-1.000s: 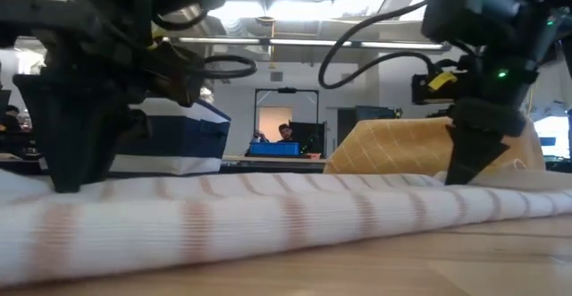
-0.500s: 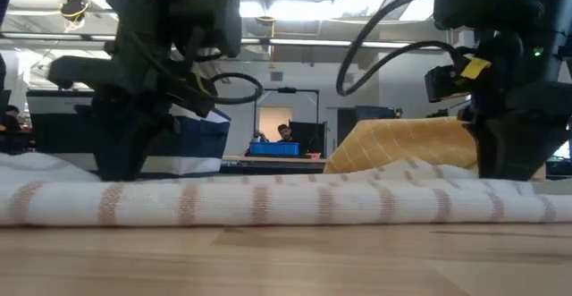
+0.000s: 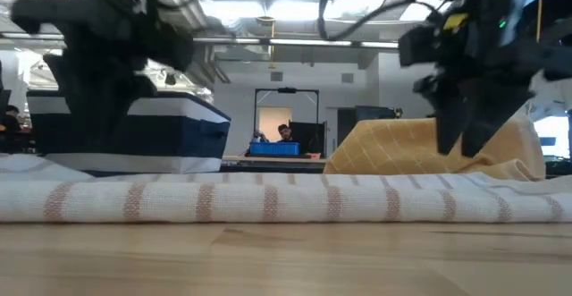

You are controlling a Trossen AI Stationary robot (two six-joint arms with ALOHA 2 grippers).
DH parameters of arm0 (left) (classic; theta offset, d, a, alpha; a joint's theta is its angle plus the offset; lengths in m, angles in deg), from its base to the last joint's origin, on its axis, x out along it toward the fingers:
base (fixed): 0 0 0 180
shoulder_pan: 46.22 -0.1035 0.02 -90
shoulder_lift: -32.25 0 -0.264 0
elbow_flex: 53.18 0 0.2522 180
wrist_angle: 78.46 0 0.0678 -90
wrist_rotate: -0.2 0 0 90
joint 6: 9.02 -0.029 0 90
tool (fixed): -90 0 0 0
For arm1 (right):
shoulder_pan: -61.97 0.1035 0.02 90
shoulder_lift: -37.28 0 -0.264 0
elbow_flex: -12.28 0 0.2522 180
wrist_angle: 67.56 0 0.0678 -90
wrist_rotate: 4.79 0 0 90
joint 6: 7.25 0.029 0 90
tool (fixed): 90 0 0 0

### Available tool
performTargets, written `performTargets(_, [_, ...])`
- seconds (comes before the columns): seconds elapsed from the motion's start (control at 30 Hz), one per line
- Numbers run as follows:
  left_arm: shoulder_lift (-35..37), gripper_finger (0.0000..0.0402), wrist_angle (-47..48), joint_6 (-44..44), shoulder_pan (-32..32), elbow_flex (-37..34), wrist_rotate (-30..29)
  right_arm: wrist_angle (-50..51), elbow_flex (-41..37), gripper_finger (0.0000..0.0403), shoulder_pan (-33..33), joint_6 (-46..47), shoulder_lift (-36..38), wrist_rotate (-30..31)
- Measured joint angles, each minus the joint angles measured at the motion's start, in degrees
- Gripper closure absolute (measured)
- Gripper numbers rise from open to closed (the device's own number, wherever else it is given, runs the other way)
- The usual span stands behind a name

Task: Fold towel
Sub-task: Fold the white towel

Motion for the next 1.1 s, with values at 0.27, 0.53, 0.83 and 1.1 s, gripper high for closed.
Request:
performTargets(0.27, [0.1,0.0260,-0.5,5.8,5.4,-0.1,-0.8,-3.7,-7.8,0.0187,-6.3,-4.3,0.1,-11.7])
performTargets(0.53, [0.1,0.0260,-1.4,7.7,6.4,-0.9,-1.2,-0.9,-8.3,0.0187,-4.5,0.5,2.2,-15.8])
performTargets(0.83, [0.3,0.0265,0.3,4.8,4.4,-0.9,-6.4,-1.0,-8.3,0.0187,-4.7,2.2,4.3,-14.2])
performTargets(1.1, [7.6,0.0289,-0.4,3.9,-4.8,-5.1,-0.4,-1.2,-8.3,0.0187,-4.7,2.9,4.3,-13.8])
